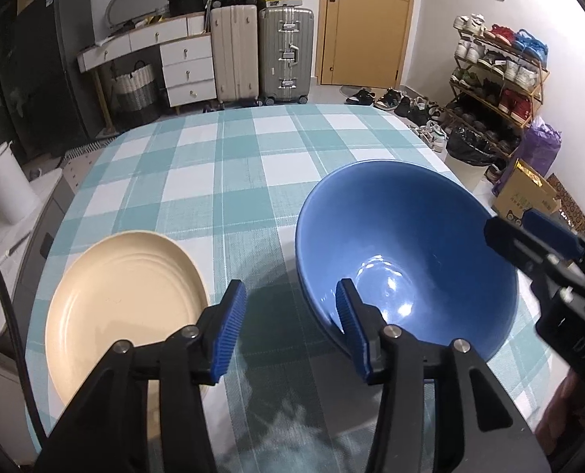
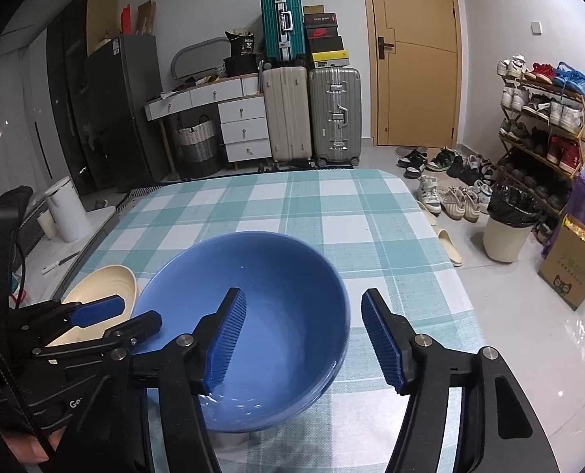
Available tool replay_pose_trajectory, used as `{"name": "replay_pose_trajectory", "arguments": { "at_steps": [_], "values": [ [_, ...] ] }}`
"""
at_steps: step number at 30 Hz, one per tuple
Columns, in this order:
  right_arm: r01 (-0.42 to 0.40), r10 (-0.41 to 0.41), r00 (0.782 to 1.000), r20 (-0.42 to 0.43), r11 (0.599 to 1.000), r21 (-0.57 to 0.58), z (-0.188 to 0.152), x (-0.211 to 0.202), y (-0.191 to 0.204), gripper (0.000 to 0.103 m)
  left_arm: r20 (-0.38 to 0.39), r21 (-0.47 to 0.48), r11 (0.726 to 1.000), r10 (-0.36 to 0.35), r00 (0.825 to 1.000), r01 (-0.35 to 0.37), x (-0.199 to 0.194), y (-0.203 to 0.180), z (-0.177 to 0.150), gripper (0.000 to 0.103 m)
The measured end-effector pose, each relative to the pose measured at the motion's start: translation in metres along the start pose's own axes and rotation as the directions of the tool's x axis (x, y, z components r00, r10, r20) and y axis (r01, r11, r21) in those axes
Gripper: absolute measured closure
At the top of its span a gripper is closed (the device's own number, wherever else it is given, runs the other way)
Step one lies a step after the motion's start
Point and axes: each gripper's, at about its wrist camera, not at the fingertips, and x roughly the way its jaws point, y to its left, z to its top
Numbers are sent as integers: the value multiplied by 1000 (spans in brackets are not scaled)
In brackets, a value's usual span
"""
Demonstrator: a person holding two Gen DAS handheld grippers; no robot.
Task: Organize plates and bowls
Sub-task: 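Withdraw both tools up from the three nested light-blue bowls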
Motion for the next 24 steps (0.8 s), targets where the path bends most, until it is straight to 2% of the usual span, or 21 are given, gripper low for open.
{"name": "replay_pose_trajectory", "arguments": {
  "at_steps": [5, 6, 8, 10, 15, 17, 21, 24],
  "values": [
    [-7, 7, 1000, 1, 1000, -3, -2, -5, 5, 38, 27, -32, 999, 6, 1000, -6, -11, 6, -2, 55],
    [-6, 7, 1000, 11, 1000, -3, -2, -9, 7, 35, 30, -39, 999, 4, 1000, -3, -13, 8, -3, 55],
    [-5, 5, 999, 33, 1000, -3, -2, -18, 10, 20, 39, -60, 998, 3, 999, -1, -18, 11, -6, 55],
    [-10, 11, 998, 68, 1000, -20, -2, -28, 17, 15, 45, -80, 997, 12, 999, -8, -20, 14, -8, 55],
    [48, -39, 995, 88, 994, -98, -5, -46, 43, 14, 26, -113, 993, 21, 999, -18, -23, 18, -18, 55],
    [60, -50, 995, 89, 993, -106, -6, -53, 49, 13, 44, -132, 991, 24, 999, -18, -29, 21, -24, 54],
    [66, -60, 995, 78, 994, -83, -10, -62, 51, 12, 56, -128, 991, 44, 997, -37, -39, 21, -31, 52],
    [71, -64, 992, 107, 996, -57, -13, -75, 53, 10, 67, -121, 992, 51, 996, -43, -45, 19, -35, 50]
  ]
}}
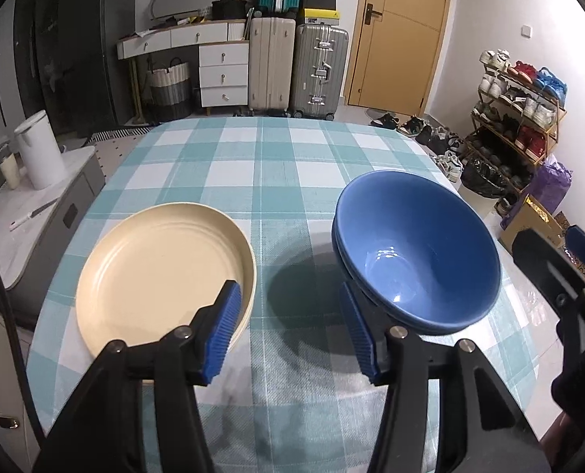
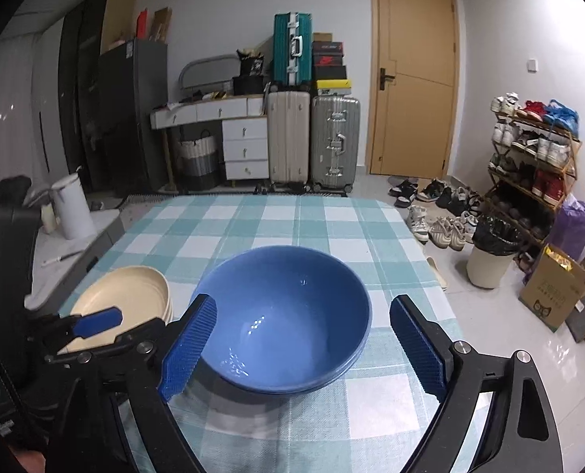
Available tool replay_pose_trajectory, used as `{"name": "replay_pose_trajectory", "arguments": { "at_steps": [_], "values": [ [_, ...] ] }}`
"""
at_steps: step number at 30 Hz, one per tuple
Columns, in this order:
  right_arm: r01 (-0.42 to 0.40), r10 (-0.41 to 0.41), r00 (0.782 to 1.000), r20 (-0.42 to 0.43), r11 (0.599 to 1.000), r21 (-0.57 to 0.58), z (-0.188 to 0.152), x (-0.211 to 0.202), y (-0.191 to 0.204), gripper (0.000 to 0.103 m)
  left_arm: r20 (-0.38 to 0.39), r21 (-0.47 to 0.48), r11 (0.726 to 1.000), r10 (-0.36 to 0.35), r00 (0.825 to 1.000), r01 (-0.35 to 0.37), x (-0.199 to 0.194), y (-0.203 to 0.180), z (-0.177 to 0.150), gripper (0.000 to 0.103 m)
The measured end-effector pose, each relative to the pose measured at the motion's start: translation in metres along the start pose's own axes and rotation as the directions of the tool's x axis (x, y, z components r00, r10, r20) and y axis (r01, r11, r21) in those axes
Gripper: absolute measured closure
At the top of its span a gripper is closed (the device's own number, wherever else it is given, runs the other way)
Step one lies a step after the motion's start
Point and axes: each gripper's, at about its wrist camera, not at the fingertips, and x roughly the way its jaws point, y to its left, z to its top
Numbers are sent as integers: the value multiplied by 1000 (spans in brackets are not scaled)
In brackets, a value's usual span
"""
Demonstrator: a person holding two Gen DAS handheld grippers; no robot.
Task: Organize plates and bowls
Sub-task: 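Withdraw both tools up from the three nested light-blue bowls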
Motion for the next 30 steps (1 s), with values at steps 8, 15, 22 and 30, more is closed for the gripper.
{"name": "replay_pose_trajectory", "arguments": {
  "at_steps": [8, 15, 22, 30],
  "values": [
    [30, -30, 999, 20, 1000, -4, -3, -22, 4, 3, 112, -4, 999, 38, 993, -38, -25, -1, -8, 15],
    [18, -20, 997, 73, 999, 39, -4, -36, -5, 2, 138, 12, 998, 55, 989, -57, -34, -3, -6, 11],
    [-47, 31, 991, 130, 991, 123, -8, -47, -20, 1, 150, 14, 998, 58, 987, -61, -36, -6, -7, 9],
    [-66, 57, 997, 60, 984, 166, -19, -31, -26, 1, 132, 41, 997, 52, 990, -58, -32, -16, -9, 9]
  ]
}}
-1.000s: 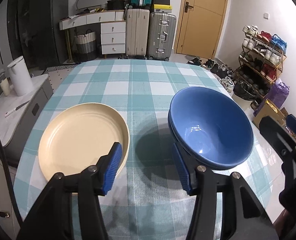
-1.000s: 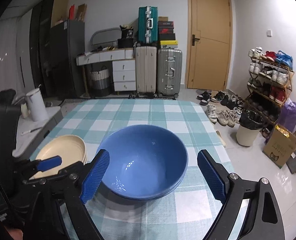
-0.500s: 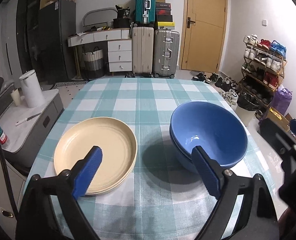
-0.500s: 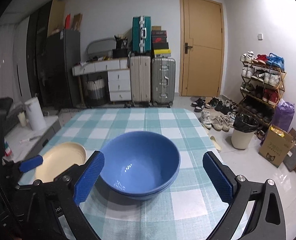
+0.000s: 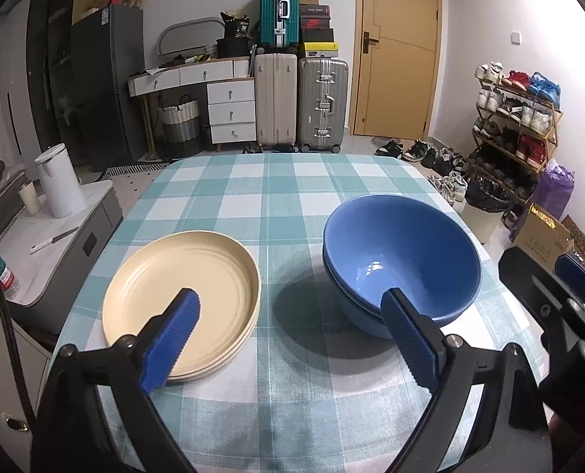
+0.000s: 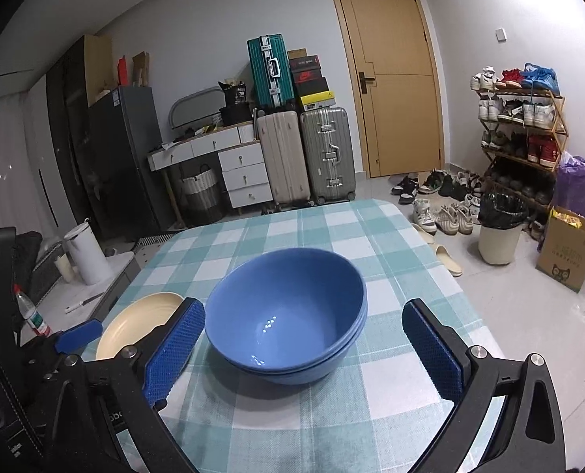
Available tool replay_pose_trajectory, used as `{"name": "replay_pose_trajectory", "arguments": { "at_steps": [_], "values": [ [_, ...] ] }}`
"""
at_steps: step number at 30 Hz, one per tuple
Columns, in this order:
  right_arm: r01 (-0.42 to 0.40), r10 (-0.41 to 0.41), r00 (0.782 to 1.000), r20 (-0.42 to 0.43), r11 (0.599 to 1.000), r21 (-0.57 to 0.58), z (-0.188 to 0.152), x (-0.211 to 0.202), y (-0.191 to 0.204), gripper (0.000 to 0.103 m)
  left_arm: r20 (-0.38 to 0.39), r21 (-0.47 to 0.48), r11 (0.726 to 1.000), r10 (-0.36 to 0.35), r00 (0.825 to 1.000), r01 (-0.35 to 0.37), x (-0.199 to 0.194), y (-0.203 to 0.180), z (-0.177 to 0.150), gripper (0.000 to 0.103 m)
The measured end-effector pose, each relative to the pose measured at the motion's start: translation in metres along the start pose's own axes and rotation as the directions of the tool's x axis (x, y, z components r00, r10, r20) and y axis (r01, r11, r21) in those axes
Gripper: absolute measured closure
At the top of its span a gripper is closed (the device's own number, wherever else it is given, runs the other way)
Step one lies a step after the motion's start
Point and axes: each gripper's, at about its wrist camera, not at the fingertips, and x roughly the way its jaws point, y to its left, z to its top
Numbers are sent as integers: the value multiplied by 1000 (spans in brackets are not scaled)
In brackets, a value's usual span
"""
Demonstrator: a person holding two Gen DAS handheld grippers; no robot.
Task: Organize plates and bowls
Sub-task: 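Withdraw both tools up from the three nested light-blue bowls, then close both tools on the rim of the nested bowl stack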
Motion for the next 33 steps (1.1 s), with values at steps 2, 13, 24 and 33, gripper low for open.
{"name": "replay_pose_trajectory", "arguments": {
  "at_steps": [2, 13, 24, 33],
  "values": [
    [0, 0, 1000, -8, 1000, -4, -1, 3, -1, 1, -5, 5, 1000, -6, 1000, 6, 0, -3, 0, 9],
    [-4, 6, 999, -41, 999, 50, -12, 15, -12, 1, -13, 56, 998, 34, 999, -33, 7, -14, -1, 9],
    [16, -16, 999, -31, 1000, 10, 6, 35, -24, 1, -91, 17, 1000, 27, 996, -26, 43, -2, 15, 9],
    [-19, 55, 958, -282, 992, 128, 36, 127, -72, 1, -295, -44, 999, -42, 955, 31, 101, 3, 31, 9]
  ]
}}
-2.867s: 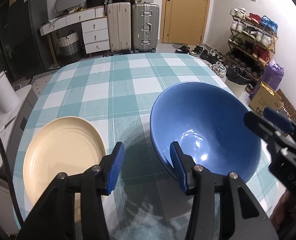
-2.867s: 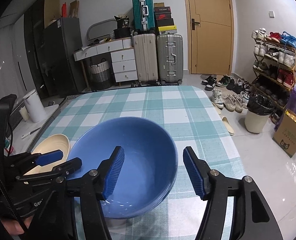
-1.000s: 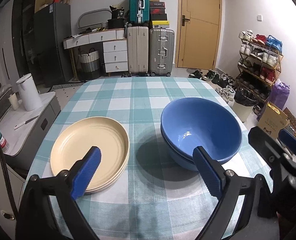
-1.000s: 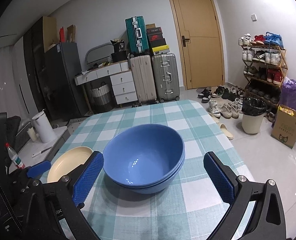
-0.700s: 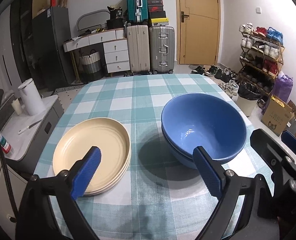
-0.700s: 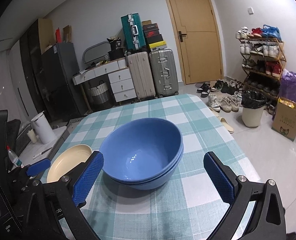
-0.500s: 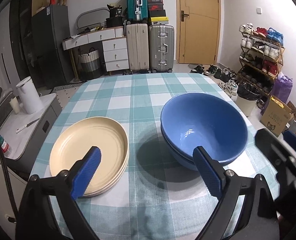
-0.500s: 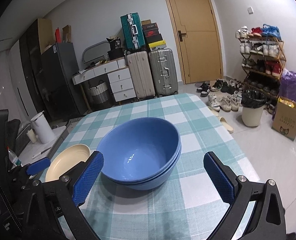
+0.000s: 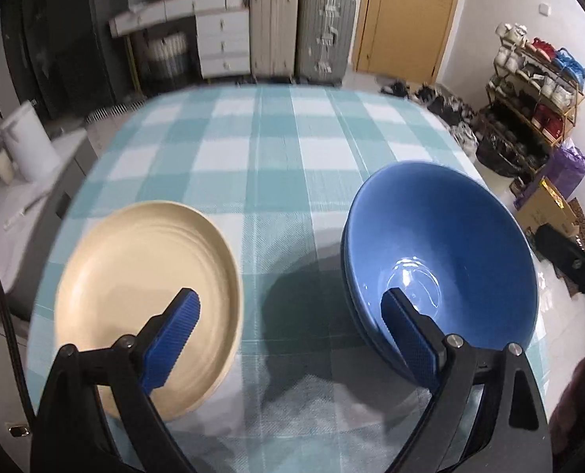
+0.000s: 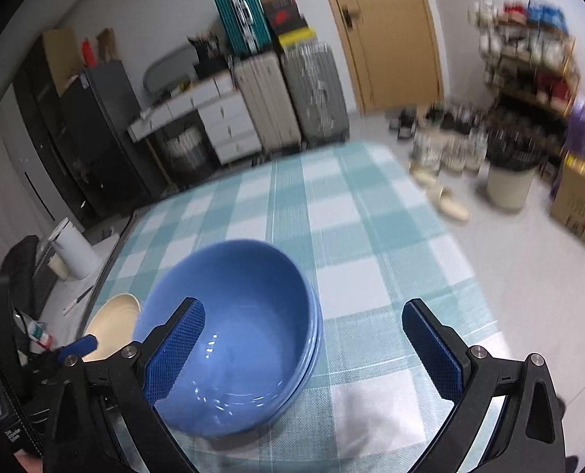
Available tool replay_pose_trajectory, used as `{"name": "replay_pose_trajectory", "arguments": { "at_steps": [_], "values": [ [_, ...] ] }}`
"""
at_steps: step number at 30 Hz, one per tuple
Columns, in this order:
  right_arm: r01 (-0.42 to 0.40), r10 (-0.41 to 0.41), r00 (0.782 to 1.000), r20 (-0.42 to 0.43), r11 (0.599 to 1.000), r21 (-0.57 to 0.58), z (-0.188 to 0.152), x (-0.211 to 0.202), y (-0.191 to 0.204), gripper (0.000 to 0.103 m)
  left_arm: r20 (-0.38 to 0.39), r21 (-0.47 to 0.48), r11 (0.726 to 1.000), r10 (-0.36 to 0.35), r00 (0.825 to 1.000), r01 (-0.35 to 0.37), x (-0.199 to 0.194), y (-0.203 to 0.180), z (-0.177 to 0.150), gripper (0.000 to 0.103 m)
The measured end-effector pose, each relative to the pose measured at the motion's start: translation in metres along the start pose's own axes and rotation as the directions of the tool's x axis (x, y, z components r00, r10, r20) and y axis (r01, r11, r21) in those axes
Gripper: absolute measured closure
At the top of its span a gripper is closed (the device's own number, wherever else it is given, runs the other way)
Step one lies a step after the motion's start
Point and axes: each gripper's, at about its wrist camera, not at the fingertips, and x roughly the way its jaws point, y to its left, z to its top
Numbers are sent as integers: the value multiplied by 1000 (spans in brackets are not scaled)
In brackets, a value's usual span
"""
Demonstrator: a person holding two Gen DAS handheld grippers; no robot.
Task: Organize plates and bowls
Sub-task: 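Close both tools on the rim of the nested bowl stack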
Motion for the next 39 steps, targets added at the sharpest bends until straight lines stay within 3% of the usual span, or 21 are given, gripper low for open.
{"name": "replay_pose_trajectory", "arguments": {
  "at_steps": [7, 11, 16, 19, 24, 26, 28, 33, 39],
  "values": [
    [-90, 104, 975, -194, 992, 84, 4, 64, -17, 1, -109, -14, 999, -31, 994, 30, 33, -4, 13, 9],
    [-117, 143, 959, -244, 986, 118, 2, 83, -19, 1, -134, 2, 999, -38, 990, 39, 43, -9, 18, 9],
    [-109, 133, 955, -265, 989, 104, 0, 96, -17, 2, -165, 23, 998, -56, 985, 61, 53, -17, 19, 9],
    [-116, 135, 954, -267, 990, 85, -1, 99, -13, 8, -169, 40, 996, -75, 983, 82, 55, -21, 20, 9],
    [-134, 159, 944, -288, 986, 103, -5, 105, -12, 25, -163, 62, 991, -109, 981, 120, 57, -26, 21, 13],
    [-136, 163, 942, -293, 984, 113, -6, 108, -14, 32, -164, 78, 982, -155, 974, 170, 57, -29, 20, 32],
    [-143, 175, 938, -299, 982, 126, -8, 111, -16, 41, -175, 89, 979, -167, 970, 184, 59, -32, 20, 34],
    [-159, 196, 925, -325, 978, 137, -11, 117, -15, 53, -204, 91, 967, -214, 955, 236, 68, -36, 17, 63],
    [-178, 226, 911, -344, 970, 166, -17, 123, -14, 60, -210, 55, 959, -262, 942, 279, 69, -29, 15, 72]
  ]
}}
